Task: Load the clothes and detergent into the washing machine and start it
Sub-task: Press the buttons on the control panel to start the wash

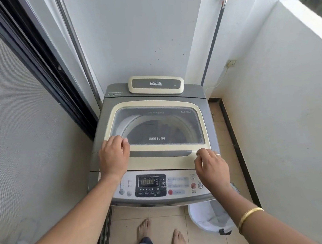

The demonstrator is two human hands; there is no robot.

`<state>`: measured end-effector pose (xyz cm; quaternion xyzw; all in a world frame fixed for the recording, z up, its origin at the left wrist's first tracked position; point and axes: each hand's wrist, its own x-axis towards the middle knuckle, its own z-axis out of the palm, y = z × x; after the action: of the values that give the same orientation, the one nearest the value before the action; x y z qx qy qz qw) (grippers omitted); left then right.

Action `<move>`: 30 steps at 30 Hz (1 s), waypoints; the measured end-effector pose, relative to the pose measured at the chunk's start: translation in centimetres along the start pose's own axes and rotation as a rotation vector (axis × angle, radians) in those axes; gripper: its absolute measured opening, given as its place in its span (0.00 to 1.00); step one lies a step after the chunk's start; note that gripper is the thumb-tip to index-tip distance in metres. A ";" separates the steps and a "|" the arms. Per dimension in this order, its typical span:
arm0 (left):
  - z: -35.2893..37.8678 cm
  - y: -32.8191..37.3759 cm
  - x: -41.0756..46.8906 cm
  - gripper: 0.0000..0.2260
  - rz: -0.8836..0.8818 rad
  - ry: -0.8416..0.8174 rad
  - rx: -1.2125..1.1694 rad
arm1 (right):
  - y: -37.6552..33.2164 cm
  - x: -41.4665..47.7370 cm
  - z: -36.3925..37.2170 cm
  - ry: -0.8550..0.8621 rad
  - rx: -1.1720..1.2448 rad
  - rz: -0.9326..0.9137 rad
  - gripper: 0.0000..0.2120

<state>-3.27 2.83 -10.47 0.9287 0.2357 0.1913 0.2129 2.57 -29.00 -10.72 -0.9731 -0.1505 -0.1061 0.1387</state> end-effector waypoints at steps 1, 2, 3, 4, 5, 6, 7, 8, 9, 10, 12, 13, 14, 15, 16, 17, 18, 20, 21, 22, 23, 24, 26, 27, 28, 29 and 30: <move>0.2 -0.3 0.1 0.15 0.019 -0.011 0.002 | -0.2 0.0 0.1 -0.003 0.001 0.000 0.06; 0.3 -0.7 0.2 0.16 0.037 -0.022 0.006 | -0.3 -0.1 0.2 -0.014 0.004 -0.001 0.06; 0.4 -1.1 0.2 0.17 0.053 -0.028 0.013 | -0.3 -0.3 0.3 -0.032 0.005 -0.004 0.06; 0.6 -1.5 0.3 0.17 0.066 -0.031 0.014 | -0.2 -0.7 0.5 -0.054 0.005 -0.006 0.07; 0.7 -1.8 0.4 0.17 0.080 -0.030 0.012 | 0.0 -1.3 0.6 -0.081 0.007 -0.008 0.07; 0.8 -2.0 0.4 0.17 0.092 -0.030 0.005 | 0.2 -2.0 0.8 -0.108 0.007 -0.007 0.06; 0.8 -2.2 0.5 0.17 0.105 -0.031 0.000 | 0.4 -2.9 0.9 -0.134 0.004 -0.007 0.04; 0.9 -2.3 0.7 0.16 0.116 -0.033 -0.003 | 0.6 -3.7 1.0 -0.157 -0.001 -0.004 0.02; 0.9 -2.4 0.7 0.16 0.126 -0.030 -0.003 | 0.9 -4.5 1.0 -0.179 -0.003 0.004 0.03; 1.0 -2.4 0.7 0.16 0.136 -0.022 -0.001 | 1.2 -5.4 0.9 -0.197 -0.006 0.006 0.06; 1.1 -2.6 0.6 0.15 0.144 -0.011 -0.011 | 1.7 -6.7 1.0 -0.211 -0.023 0.004 0.12; 1.2 -2.7 0.7 0.15 0.144 -0.007 -0.012 | 1.8 -7.1 1.1 -0.206 -0.031 -0.003 0.15; 1.3 -2.7 0.6 0.15 0.144 -0.005 -0.013 | 2.0 -7.5 1.1 -0.198 -0.037 -0.007 0.17; 1.4 -2.7 0.7 0.15 0.147 -0.002 -0.010 | 2.1 -7.6 1.2 -0.193 -0.038 -0.009 0.18; 1.5 -2.7 0.6 0.15 0.144 -0.005 -0.006 | 2.2 -7.7 1.2 -0.189 -0.037 -0.008 0.18; 1.6 -2.8 0.8 0.15 0.140 -0.010 0.001 | 2.1 -7.5 1.3 -0.185 -0.037 -0.007 0.18; 1.7 -2.9 0.9 0.15 0.136 -0.018 0.007 | 2.1 -7.3 1.4 -0.181 -0.039 -0.007 0.16; 1.9 -2.9 0.9 0.16 0.133 -0.026 0.009 | 2.0 -6.9 1.5 -0.176 -0.040 -0.010 0.12; 1.8 -2.9 0.9 0.16 0.134 -0.030 0.007 | 2.0 -6.6 1.5 -0.171 -0.035 -0.011 0.11; 1.7 -2.8 0.9 0.16 0.133 -0.036 0.002 | 1.9 -6.3 1.5 -0.168 -0.029 -0.009 0.10; 1.6 -2.6 1.1 0.16 0.137 -0.043 -0.003 | 1.8 -5.8 1.4 -0.164 -0.026 -0.009 0.09; 1.5 -2.4 1.1 0.16 0.140 -0.047 -0.009 | 1.7 -5.4 1.3 -0.155 -0.025 -0.012 0.09; 1.2 -1.9 1.5 0.16 0.150 -0.050 -0.031 | 1.4 -4.4 1.2 -0.127 -0.012 -0.020 0.10; 1.1 -1.7 1.7 0.16 0.154 -0.045 -0.046 | 1.1 -3.8 1.1 -0.111 -0.007 -0.024 0.10; 1.0 -1.5 1.9 0.15 0.157 -0.036 -0.057 | 0.9 -3.3 1.0 -0.092 -0.008 -0.035 0.09; 0.8 -1.3 2.1 0.15 0.154 -0.033 -0.068 | 0.6 -2.8 0.8 -0.072 -0.008 -0.040 0.09; 0.8 -1.2 2.3 0.15 0.149 -0.034 -0.077 | 0.4 -2.3 0.8 -0.054 -0.006 -0.047 0.09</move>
<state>-1.43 4.76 -11.13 0.9378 0.1549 0.1998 0.2378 0.69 -29.71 -12.13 -0.9722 -0.1765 -0.0836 0.1291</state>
